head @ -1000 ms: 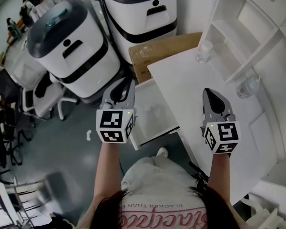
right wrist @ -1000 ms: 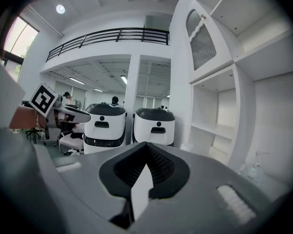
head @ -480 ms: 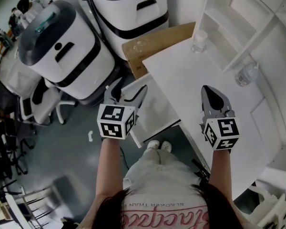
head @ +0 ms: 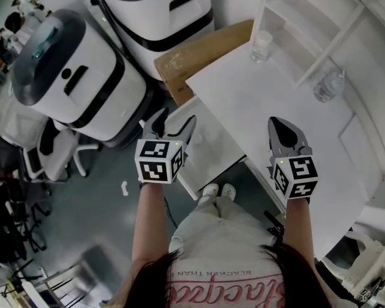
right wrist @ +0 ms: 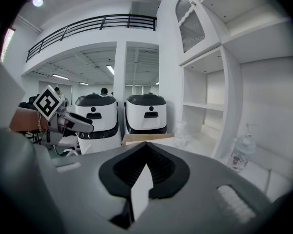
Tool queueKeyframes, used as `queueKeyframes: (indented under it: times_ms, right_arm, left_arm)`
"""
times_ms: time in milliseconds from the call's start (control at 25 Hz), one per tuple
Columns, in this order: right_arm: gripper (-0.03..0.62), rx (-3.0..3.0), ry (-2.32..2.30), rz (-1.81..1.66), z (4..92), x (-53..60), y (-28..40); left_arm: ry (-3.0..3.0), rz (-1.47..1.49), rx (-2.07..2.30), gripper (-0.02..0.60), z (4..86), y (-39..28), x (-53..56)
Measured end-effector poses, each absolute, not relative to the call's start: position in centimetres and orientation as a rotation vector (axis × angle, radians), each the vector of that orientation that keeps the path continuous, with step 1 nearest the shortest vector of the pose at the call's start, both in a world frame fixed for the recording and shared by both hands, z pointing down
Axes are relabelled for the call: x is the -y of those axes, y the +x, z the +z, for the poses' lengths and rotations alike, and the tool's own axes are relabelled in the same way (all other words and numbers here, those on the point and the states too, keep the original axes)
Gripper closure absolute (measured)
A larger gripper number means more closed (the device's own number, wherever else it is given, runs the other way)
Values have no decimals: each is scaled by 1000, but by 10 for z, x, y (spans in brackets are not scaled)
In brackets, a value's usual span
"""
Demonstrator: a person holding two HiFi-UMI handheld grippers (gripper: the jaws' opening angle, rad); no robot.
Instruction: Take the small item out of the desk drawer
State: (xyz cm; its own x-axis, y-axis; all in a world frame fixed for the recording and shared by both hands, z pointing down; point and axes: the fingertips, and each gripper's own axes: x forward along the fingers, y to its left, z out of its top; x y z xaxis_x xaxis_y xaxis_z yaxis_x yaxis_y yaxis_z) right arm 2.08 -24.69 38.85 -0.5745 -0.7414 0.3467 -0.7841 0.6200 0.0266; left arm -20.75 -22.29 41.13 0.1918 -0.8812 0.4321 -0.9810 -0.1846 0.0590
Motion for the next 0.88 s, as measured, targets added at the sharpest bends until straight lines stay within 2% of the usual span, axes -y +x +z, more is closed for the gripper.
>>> queueKeyframes:
  times_ms: [640, 880]
  right_arm:
    - [592, 2367, 1219, 285, 442, 243, 20]
    - [592, 2380, 1221, 431, 457, 242, 20]
  left_arm:
    - [2032, 580, 1483, 276, 516, -201, 227]
    - [1952, 638, 1374, 276, 555, -193, 223]
